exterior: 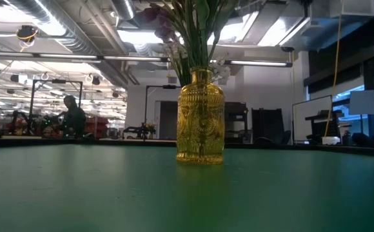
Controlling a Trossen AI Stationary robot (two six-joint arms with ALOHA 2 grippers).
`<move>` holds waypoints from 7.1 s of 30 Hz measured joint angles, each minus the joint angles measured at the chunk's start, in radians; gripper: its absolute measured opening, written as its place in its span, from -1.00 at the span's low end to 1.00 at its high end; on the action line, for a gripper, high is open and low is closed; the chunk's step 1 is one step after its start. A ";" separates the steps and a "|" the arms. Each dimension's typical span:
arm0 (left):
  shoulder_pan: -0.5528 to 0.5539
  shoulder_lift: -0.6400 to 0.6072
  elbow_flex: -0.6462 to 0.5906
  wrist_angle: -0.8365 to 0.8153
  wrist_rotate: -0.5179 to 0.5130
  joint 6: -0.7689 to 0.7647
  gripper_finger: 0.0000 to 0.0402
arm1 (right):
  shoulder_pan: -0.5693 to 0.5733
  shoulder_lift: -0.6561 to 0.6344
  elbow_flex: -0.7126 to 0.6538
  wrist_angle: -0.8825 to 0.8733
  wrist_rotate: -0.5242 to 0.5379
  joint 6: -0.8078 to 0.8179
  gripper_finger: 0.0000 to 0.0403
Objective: Sort flowers into vase by color
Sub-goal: Return to Home Position
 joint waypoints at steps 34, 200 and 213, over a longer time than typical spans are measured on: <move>0.100 -0.646 -0.708 0.455 0.152 -0.018 -0.99 | -0.473 -0.420 -0.694 0.436 -0.691 0.210 -0.97; 0.565 -0.846 -0.959 0.407 0.697 -0.280 -1.00 | -0.472 -0.848 -0.700 -0.100 -0.622 0.160 -1.00; 0.565 -0.846 -0.959 0.407 0.697 -0.280 -1.00 | -0.472 -0.848 -0.700 -0.100 -0.622 0.160 -1.00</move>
